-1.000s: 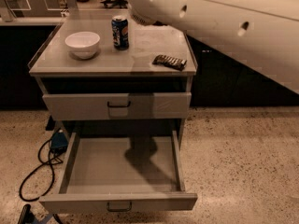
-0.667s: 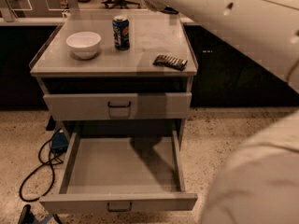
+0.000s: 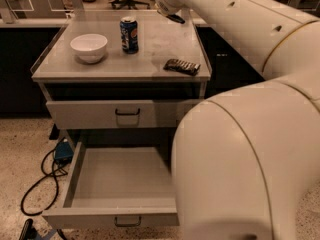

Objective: Pick rxbar blueberry from middle drawer and place on counter

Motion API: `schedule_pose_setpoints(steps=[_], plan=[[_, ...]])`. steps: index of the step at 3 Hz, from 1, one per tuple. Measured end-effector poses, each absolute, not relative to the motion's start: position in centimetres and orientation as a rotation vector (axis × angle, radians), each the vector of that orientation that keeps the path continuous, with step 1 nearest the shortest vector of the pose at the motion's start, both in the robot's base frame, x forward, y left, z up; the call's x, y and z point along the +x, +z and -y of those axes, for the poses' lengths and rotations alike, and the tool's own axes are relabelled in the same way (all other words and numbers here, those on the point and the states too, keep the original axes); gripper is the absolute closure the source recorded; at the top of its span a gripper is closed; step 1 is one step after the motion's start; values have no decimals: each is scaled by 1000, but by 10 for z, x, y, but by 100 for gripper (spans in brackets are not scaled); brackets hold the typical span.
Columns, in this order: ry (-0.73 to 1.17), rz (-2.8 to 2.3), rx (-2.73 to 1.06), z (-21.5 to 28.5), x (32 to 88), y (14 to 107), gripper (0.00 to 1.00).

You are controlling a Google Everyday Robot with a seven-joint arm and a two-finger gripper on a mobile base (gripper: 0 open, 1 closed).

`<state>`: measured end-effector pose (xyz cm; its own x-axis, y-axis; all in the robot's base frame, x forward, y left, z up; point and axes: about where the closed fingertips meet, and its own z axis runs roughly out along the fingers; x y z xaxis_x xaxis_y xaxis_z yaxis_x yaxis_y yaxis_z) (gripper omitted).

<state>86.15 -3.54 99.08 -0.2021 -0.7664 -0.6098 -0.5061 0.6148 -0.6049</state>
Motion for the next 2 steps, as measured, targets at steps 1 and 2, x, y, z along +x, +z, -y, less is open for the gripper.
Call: schedule_pose_setpoints(steps=[1, 2], plan=[[-150, -1964, -1052, 26, 873, 935, 100], [-8, -2054, -1085, 26, 866, 891, 100]])
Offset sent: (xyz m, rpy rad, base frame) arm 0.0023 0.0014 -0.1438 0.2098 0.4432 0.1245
